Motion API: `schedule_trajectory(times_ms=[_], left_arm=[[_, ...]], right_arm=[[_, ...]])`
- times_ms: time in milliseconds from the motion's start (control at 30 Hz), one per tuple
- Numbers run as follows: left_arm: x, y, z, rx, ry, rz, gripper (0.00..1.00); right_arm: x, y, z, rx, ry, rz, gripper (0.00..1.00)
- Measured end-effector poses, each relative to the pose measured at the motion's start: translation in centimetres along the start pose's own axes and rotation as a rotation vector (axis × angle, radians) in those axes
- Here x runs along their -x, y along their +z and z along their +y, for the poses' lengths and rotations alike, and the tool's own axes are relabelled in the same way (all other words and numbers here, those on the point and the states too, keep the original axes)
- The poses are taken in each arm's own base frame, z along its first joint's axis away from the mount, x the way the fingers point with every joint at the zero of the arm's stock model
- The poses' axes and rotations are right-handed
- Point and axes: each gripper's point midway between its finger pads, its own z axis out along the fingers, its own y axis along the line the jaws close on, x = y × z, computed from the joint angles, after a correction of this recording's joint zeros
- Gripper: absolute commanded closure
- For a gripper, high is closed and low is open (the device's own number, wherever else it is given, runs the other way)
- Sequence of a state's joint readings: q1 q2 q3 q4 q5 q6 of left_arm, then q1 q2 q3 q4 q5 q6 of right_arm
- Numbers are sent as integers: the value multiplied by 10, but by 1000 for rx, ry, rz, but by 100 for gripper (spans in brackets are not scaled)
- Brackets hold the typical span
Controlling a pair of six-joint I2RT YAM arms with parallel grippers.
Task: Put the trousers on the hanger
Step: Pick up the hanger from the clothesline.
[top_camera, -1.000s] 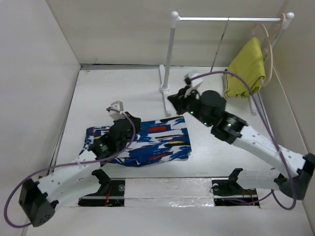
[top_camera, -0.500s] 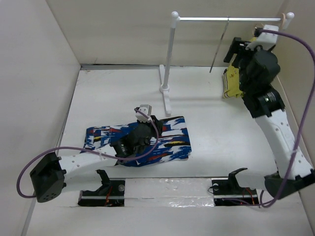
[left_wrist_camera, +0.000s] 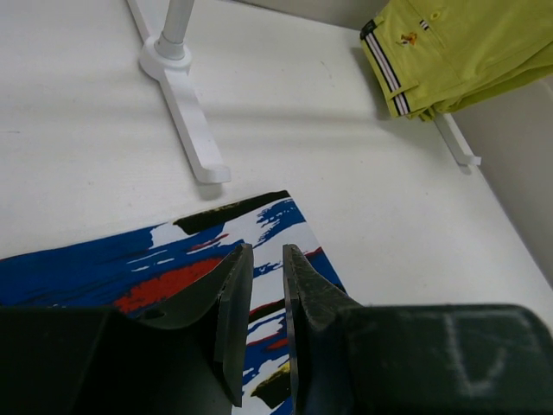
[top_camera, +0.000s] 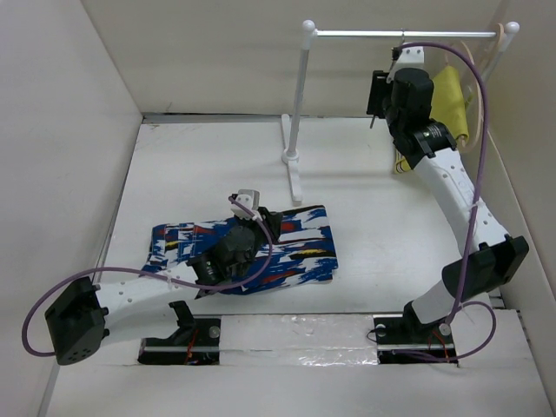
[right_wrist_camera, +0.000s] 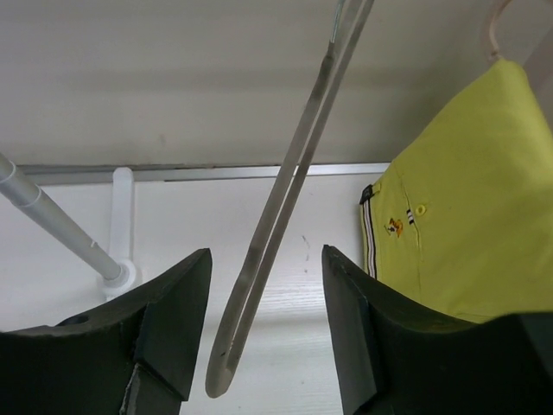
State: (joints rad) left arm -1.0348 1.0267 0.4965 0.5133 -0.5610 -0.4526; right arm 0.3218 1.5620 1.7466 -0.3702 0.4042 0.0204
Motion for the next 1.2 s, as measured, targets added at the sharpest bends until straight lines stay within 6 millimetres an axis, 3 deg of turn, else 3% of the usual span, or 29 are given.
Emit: schedule_trajectory(times_ms=[200, 367, 633, 867, 1100, 1200], left_arm=[[5, -1, -3, -14, -16, -18, 81], [3, 0, -1, -9, -13, -14, 81], [0, 2, -1, -7, -12, -8, 81], [-7, 4, -6, -29, -10, 13, 64], [-6, 4, -7, -36, -15, 11, 62], [-6, 4, -8, -38, -15, 11, 62]], right_arm=[[-11, 4, 1, -8, 16, 13, 60], [-20, 7, -4, -14, 17, 29, 65], [-31, 13, -13, -27, 14, 46, 99], [-19, 5, -18, -31, -16, 18, 100], [13, -28, -33, -36, -20, -92, 100], [14, -39, -40, -41, -17, -110, 100]])
